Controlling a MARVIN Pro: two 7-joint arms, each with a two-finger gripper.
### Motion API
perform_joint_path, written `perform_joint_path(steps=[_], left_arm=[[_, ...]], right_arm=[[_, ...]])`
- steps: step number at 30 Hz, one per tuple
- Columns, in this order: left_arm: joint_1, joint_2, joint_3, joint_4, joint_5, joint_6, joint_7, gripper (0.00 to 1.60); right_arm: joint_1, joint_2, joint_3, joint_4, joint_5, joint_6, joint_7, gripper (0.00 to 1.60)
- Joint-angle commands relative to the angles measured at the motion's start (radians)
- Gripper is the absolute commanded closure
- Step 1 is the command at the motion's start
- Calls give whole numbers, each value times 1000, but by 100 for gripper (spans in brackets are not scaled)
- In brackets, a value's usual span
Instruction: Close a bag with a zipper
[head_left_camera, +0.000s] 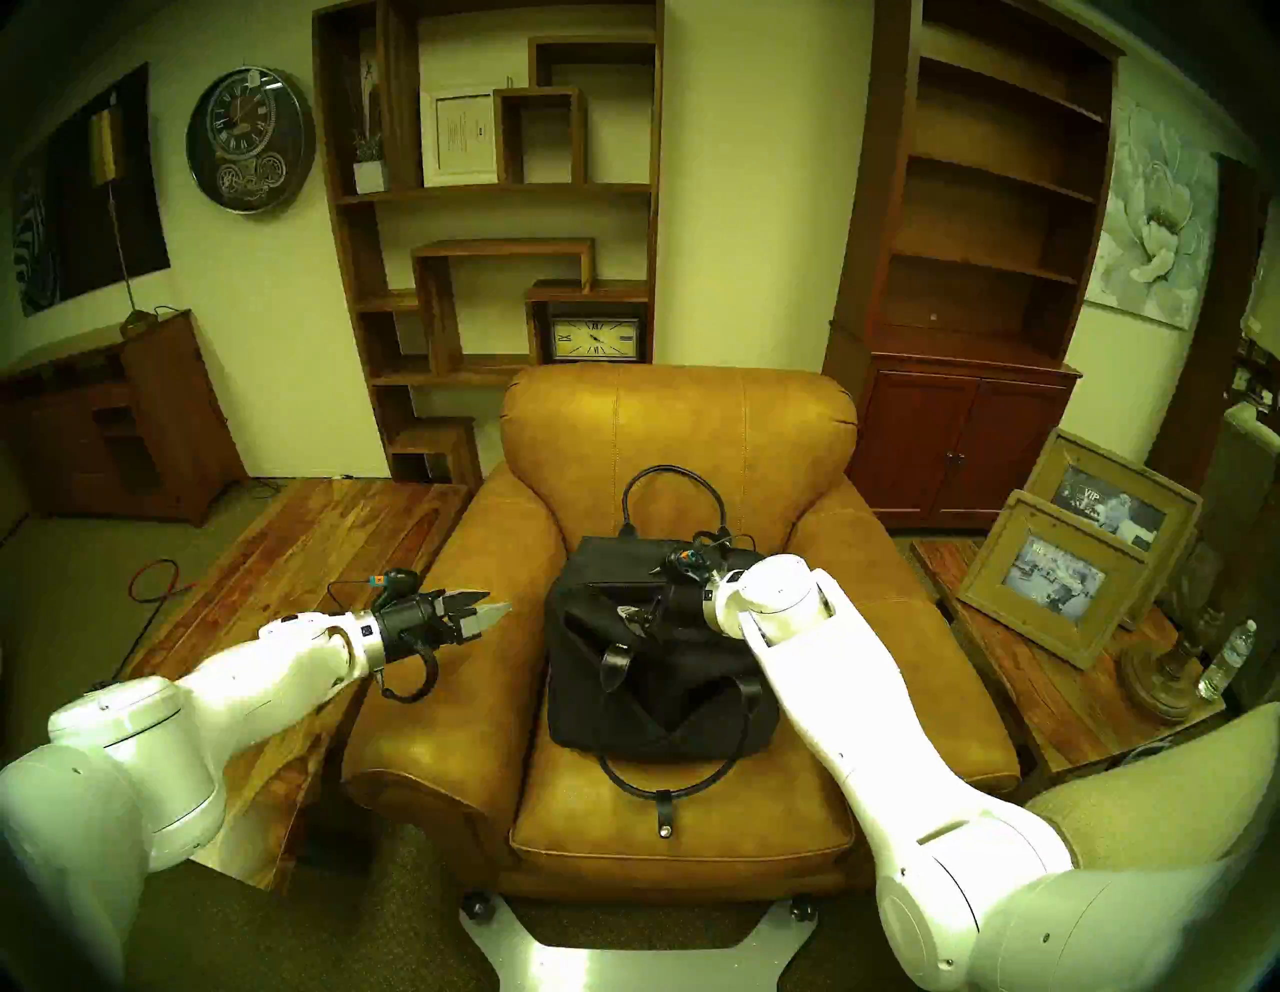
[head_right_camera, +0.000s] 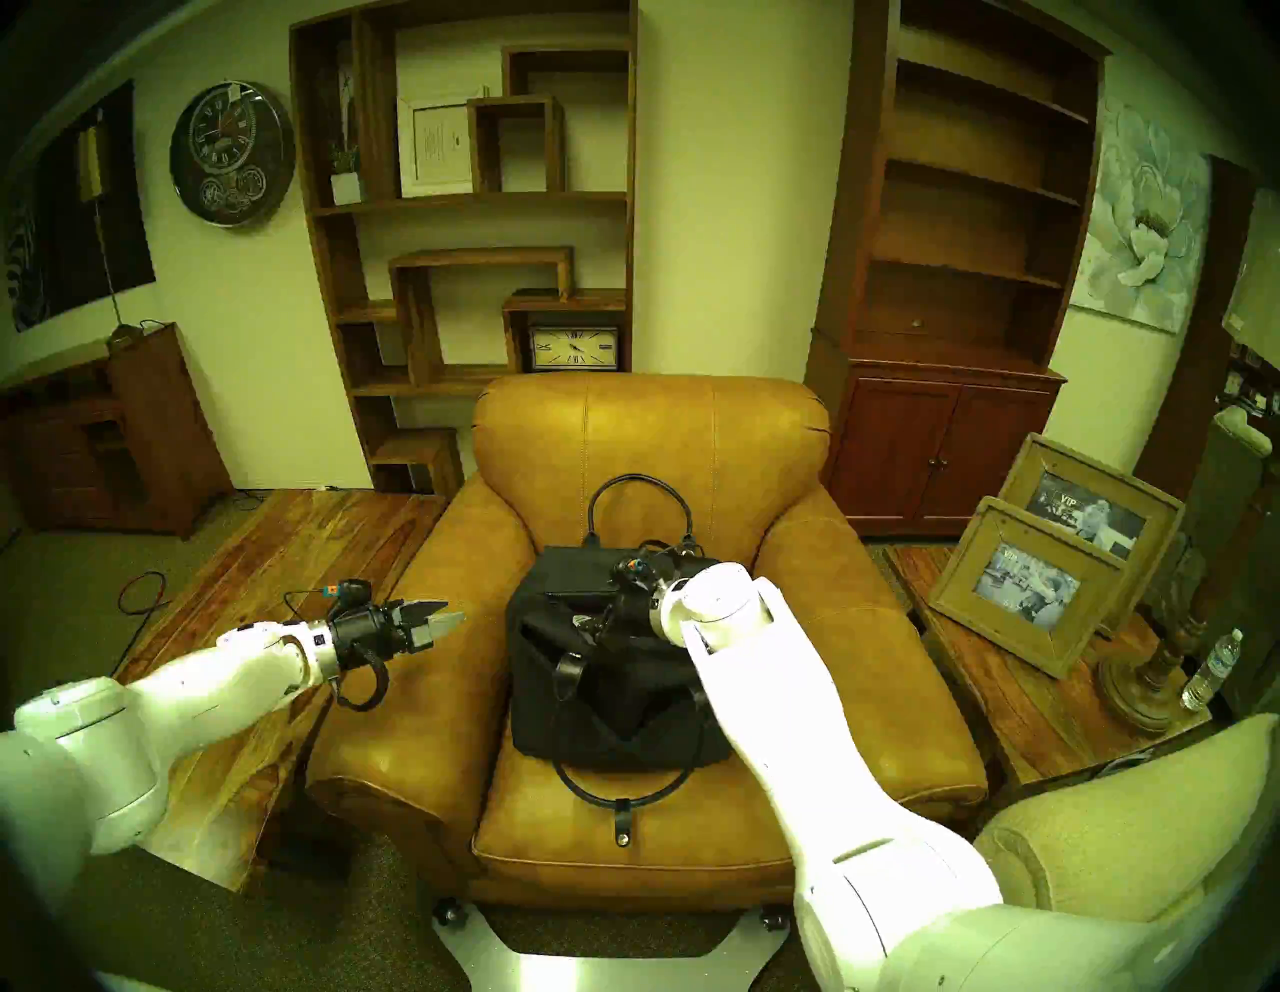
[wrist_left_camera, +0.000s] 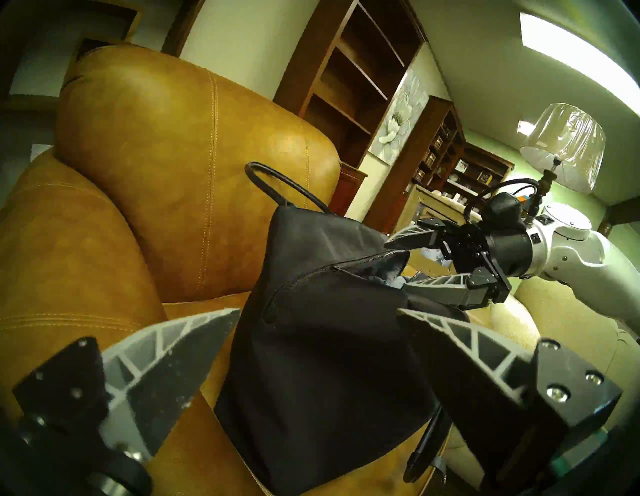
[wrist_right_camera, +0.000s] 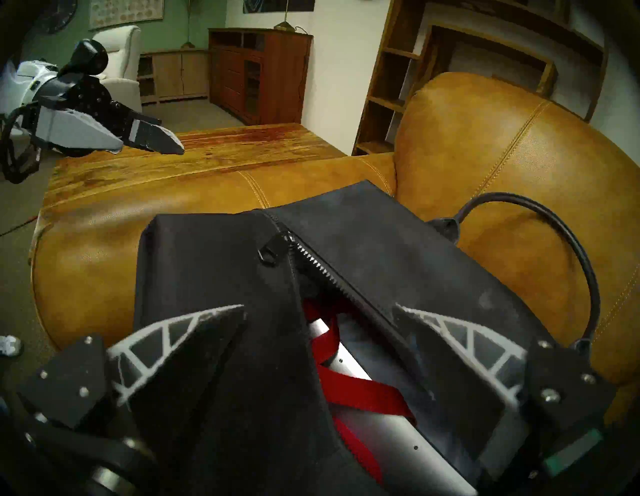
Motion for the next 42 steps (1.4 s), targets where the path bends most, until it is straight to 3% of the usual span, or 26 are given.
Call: perform_joint_path(steps=[1,13,25,42], left_arm=[[-11,5,-8,-9,-5,-3,-1,0],[-9,9,-9,-17,-6,-3,0,0],[-5,16,-11,-31,-8,-3,4,0],[-1,24,-13,-45,-8,-3,11,0]], right_arm=[[108,-69,-5,52,4,-29,5,0],[217,-112,-22,224,-2,-75,16,0],[325,-131,-40,472,-3,-169,46,0],[425,-154,-96,657,-70,-279,-45,0]])
